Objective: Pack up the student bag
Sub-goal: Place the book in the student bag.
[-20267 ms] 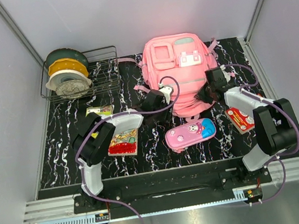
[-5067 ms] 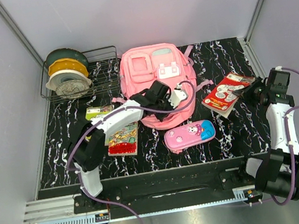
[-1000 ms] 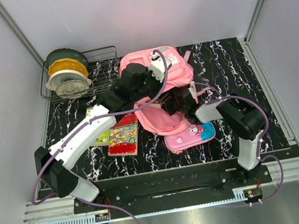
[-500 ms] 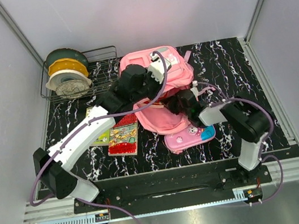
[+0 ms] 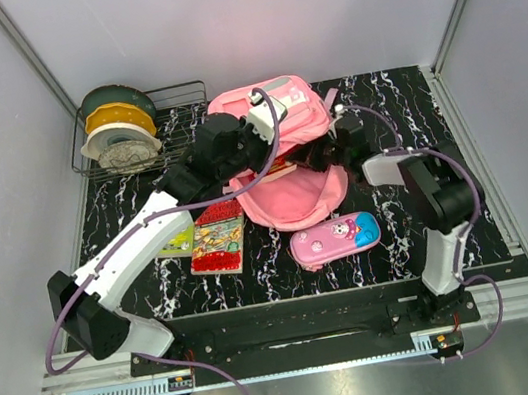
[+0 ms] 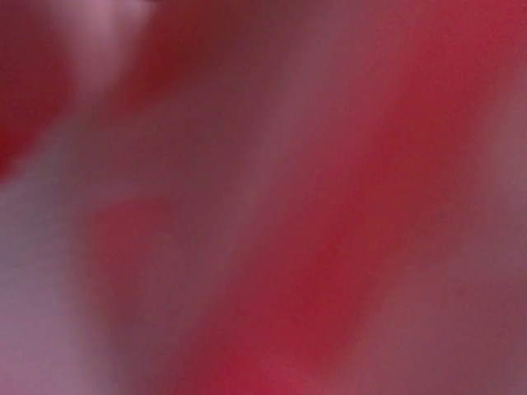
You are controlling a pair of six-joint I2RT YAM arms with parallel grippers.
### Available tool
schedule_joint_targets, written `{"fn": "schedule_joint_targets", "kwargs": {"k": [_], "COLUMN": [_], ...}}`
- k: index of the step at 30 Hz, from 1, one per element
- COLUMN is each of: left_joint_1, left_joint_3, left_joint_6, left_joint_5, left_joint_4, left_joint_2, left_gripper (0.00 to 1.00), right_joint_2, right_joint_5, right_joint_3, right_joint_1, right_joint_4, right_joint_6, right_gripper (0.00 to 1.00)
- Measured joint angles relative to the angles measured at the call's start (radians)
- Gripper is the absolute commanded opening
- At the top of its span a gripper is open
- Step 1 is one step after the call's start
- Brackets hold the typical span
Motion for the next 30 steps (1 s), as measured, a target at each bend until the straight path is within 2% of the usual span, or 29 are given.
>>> {"fn": "schedule_joint_targets", "kwargs": {"k": [4, 8, 10, 11, 12, 14, 16, 17, 21, 22, 23, 30], "left_joint_1": [0.007, 0.006, 0.006, 0.006, 0.007, 0.006, 0.006, 0.006, 0.006, 0.006, 0.006, 0.006], "left_joint_3": [0.0, 0.0, 0.0, 0.0, 0.0, 0.0, 0.0, 0.0, 0.0, 0.0, 0.0, 0.0], "left_joint_6": [0.007, 0.011, 0.011, 0.011, 0.011, 0.011, 0.011, 0.011, 0.011, 0.01, 0.01, 0.0], "left_joint_5": [0.0, 0.0, 0.0, 0.0, 0.0, 0.0, 0.0, 0.0, -0.001, -0.002, -0.002, -0.004], "left_joint_4": [-0.014, -0.028, -0.026, -0.024, -0.024, -0.024, -0.024, -0.024, -0.028, -0.027, -0.027, -0.016], "left_joint_2": [0.0, 0.0, 0.0, 0.0, 0.0, 0.0, 0.0, 0.0, 0.0, 0.0, 0.0, 0.0], "left_gripper": [0.0, 0.0, 0.0, 0.0, 0.0, 0.0, 0.0, 0.0, 0.0, 0.0, 0.0, 0.0], "right_joint_2": [0.123, 0.143, 0.145, 0.145, 0.145, 0.145, 0.143, 0.138, 0.064, 0.029, 0.0, -0.254], "right_joint_5": [-0.101, -0.152, -0.168, -0.173, -0.175, -0.174, -0.171, -0.168, -0.137, -0.126, -0.12, -0.064], "right_joint_3": [0.019, 0.024, 0.039, 0.045, 0.048, 0.048, 0.043, 0.033, -0.03, -0.045, -0.055, -0.132], "right_joint_1": [-0.002, -0.007, -0.012, -0.014, -0.016, -0.018, -0.019, -0.02, -0.021, -0.021, -0.021, -0.018], "right_joint_4": [0.013, 0.013, 0.006, 0.004, 0.003, 0.003, 0.006, 0.006, -0.035, -0.058, -0.073, -0.146], "right_joint_6": [0.037, 0.052, 0.053, 0.053, 0.054, 0.057, 0.055, 0.054, 0.029, 0.016, 0.007, -0.031], "right_gripper": [0.0, 0.04, 0.13, 0.2, 0.31, 0.37, 0.5, 0.51, 0.6, 0.67, 0.69, 0.72]}}
